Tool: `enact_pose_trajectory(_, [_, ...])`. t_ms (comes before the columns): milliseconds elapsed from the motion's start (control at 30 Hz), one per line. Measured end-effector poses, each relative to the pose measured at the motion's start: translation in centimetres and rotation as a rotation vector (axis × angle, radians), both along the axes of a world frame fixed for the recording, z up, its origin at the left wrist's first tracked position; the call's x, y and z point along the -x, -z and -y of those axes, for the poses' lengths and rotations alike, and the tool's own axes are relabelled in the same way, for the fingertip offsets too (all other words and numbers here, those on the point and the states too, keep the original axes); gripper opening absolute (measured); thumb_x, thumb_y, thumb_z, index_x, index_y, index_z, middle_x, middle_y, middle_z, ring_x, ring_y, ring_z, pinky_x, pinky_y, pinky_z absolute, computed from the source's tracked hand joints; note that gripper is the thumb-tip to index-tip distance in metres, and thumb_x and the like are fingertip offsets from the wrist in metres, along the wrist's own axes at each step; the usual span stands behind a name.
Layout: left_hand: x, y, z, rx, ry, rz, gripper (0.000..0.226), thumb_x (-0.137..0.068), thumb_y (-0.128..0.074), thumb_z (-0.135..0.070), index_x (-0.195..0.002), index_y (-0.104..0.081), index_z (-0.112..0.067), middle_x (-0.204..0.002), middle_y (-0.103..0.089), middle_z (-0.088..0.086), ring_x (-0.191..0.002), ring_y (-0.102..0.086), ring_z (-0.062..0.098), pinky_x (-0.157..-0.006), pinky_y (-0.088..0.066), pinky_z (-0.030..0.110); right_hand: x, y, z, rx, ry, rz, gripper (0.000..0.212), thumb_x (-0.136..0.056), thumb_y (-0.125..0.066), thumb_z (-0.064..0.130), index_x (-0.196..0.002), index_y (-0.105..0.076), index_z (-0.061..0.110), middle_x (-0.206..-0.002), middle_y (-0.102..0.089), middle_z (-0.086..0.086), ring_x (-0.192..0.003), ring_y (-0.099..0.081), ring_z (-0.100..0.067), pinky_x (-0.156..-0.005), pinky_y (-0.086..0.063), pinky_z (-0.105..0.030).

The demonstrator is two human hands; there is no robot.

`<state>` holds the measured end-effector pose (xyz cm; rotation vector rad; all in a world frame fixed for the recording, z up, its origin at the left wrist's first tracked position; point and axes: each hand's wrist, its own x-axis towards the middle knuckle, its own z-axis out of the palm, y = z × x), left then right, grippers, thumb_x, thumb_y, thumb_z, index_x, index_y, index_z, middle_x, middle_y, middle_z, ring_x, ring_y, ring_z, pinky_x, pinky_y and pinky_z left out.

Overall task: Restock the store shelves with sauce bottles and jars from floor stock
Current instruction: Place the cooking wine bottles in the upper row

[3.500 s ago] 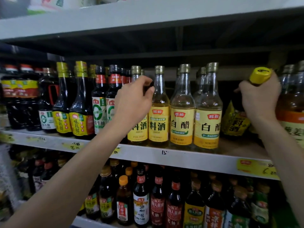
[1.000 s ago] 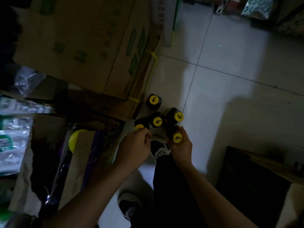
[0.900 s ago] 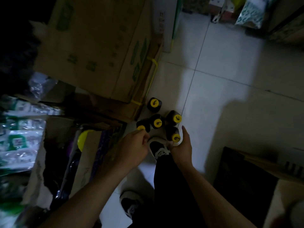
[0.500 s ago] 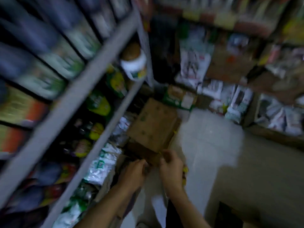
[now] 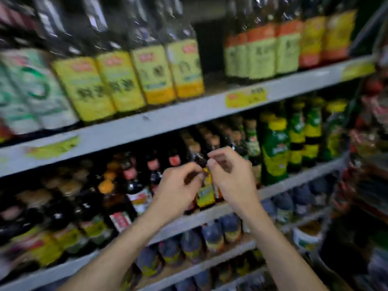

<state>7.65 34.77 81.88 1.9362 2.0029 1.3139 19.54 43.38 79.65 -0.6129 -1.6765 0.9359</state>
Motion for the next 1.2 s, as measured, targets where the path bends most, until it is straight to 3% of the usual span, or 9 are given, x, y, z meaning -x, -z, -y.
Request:
enact_pose_trajectory(100, [2.2,-5.6,2.2,-0.132,-0.100,0.018,0.015,-0.087,-0.057,-0.023,-0.073,-0.062,-0.026,-0.062,-0.061,-0.015,-0.059,-0.053,-0.005,-0.059,-0.039,0.018,2.9,-5.9,1.3,-0.138,-0.084,-0.019,0.010,-0.083,-0.060,0.025,-0.090,-0.067,0.024,-0.078,-0.070,0.008,-0.076,-0.066,-0.004,-0.072,-0.054,-0.029])
enact_pose_trajectory(300, [6.3,-13.4,5.7,-0.361,-0.389,-0.019,0.020,-0.095,-0.056,-0.020,-0.078,-0.064,-0.026,-0.072,-0.067,-0.007,-0.064,-0.063,0.012,-0.064,-0.054,0.037,7.8,-15.1,3.1,-0.325,-0.166,-0.050,0.017,-0.088,-0.061,0.017,-0.103,-0.068,0.020,-0.078,-0.063,0.019,-0.075,-0.060,0.003,-0.065,-0.048,-0.013])
enact_pose_trajectory(467, [10.9,-19.6,6.3,-0.434,-0.683,-0.239,0.017,-0.093,-0.056,-0.022,-0.107,-0.064,-0.016,-0.095,-0.066,-0.005,-0.092,-0.063,0.019,-0.072,-0.046,0.031,13.4,-25.1,2.6,-0.555,-0.019,0.009,0.045,-0.090,-0.059,0.014,-0.135,-0.055,0.014,-0.124,-0.061,-0.003,-0.106,-0.061,-0.017,-0.092,-0.051,-0.035])
enact_pose_trajectory(600, [12.9,-24.2,5.4,-0.543,-0.766,-0.421,0.032,-0.093,-0.057,-0.026,-0.123,-0.054,-0.016,-0.116,-0.064,0.003,-0.101,-0.062,0.024,-0.076,-0.045,0.032,17.4,-29.9,1.3,-0.688,0.157,0.138,0.061,-0.090,-0.061,0.011,-0.148,-0.039,0.013,-0.144,-0.045,-0.011,-0.133,-0.041,-0.028,-0.107,-0.038,-0.035])
enact_pose_trajectory(767, [14.5,-28.7,2.5,-0.310,-0.722,-0.381,0.063,-0.089,-0.056,-0.025,-0.146,-0.032,-0.023,-0.089,-0.065,0.000,-0.064,-0.063,0.014,-0.053,-0.046,0.028,19.9,-30.9,-0.2,-0.396,-0.035,0.215,0.073,-0.087,-0.062,0.005,-0.151,-0.027,0.016,-0.143,-0.042,-0.015,-0.129,-0.046,-0.031,-0.106,-0.044,-0.044])
enact_pose_trajectory(900, [14.9,-29.0,1.4,-0.147,-0.594,-0.207,0.065,-0.087,-0.057,-0.019,-0.146,-0.030,-0.024,-0.088,-0.063,-0.001,-0.058,-0.067,0.016,-0.059,-0.060,0.040,19.9,-30.5,-0.4,-0.322,-0.052,0.124,0.057,-0.090,-0.062,0.004,-0.141,-0.041,0.018,-0.123,-0.059,-0.005,-0.110,-0.060,-0.021,-0.090,-0.055,-0.038])
enact_pose_trajectory(1000, [15.1,-28.9,1.6,-0.226,-0.580,-0.269,0.058,-0.085,-0.064,-0.019,-0.137,-0.037,-0.020,-0.083,-0.058,-0.005,-0.064,-0.062,0.013,-0.053,-0.056,0.037,19.4,-30.8,-0.2,-0.318,-0.055,0.086,0.050,-0.089,-0.064,0.003,-0.133,-0.048,0.019,-0.103,-0.055,0.009,-0.098,-0.061,-0.014,-0.072,-0.055,-0.025])
enact_pose_trajectory(1067, [15.1,-28.6,2.1,-0.341,-0.577,-0.329,0.056,-0.081,-0.068,-0.024,-0.130,-0.042,-0.021,-0.080,-0.052,-0.012,-0.066,-0.054,0.003,-0.050,-0.042,0.023,18.9,-30.8,0.0,-0.278,-0.075,0.023,0.050,-0.088,-0.065,0.005,-0.132,-0.048,0.021,-0.097,-0.051,0.014,-0.088,-0.058,-0.006,-0.062,-0.049,-0.016])
enact_pose_trajectory(1200, [14.3,-27.4,3.0,-0.521,-0.507,-0.263,0.033,-0.077,-0.069,-0.035,-0.104,-0.052,-0.027,-0.074,-0.052,-0.017,-0.069,-0.051,-0.002,-0.057,-0.038,0.020,17.8,-30.1,0.8,-0.098,-0.173,-0.137,0.043,-0.082,-0.071,0.014,-0.121,-0.054,0.022,-0.107,-0.061,0.004,-0.093,-0.061,-0.007,-0.066,-0.048,-0.019])
